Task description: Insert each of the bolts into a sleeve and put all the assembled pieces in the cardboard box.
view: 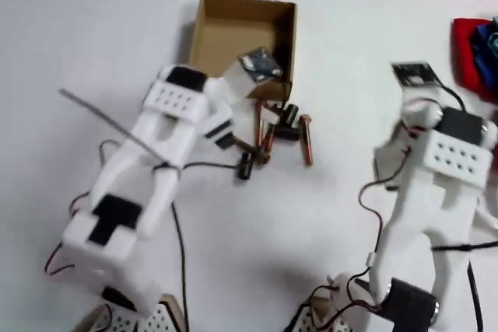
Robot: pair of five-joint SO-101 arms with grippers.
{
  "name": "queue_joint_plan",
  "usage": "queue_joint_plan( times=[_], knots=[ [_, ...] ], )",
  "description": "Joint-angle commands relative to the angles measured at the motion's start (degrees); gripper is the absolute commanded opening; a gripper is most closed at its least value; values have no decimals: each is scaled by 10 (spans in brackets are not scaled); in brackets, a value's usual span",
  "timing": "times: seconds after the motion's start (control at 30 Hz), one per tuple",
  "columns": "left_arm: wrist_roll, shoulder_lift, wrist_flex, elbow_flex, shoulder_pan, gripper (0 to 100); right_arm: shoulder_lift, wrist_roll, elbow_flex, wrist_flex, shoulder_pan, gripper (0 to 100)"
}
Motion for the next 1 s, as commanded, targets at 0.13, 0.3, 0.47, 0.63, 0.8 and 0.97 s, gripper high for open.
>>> queue_joint_plan(
  times=[0.13, 0.3, 0.47, 0.63, 0.8, 0.97],
  knots=[
    [-60, 130, 79, -179, 71, 234, -29, 49, 57, -58, 95, 20],
    [-121, 217, 121, -287, 76, 233, -29, 49, 64, -61, 95, 20],
    [-176, 295, 149, -382, 59, 233, -29, 49, 64, -61, 95, 20],
    [-206, 361, 156, -459, 40, 233, -29, 49, 64, -61, 92, 20],
    [-244, 399, 177, -499, 37, 224, -29, 49, 64, -61, 92, 20],
    [-288, 411, 222, -516, 40, 121, -29, 49, 64, -62, 92, 20]
  ],
)
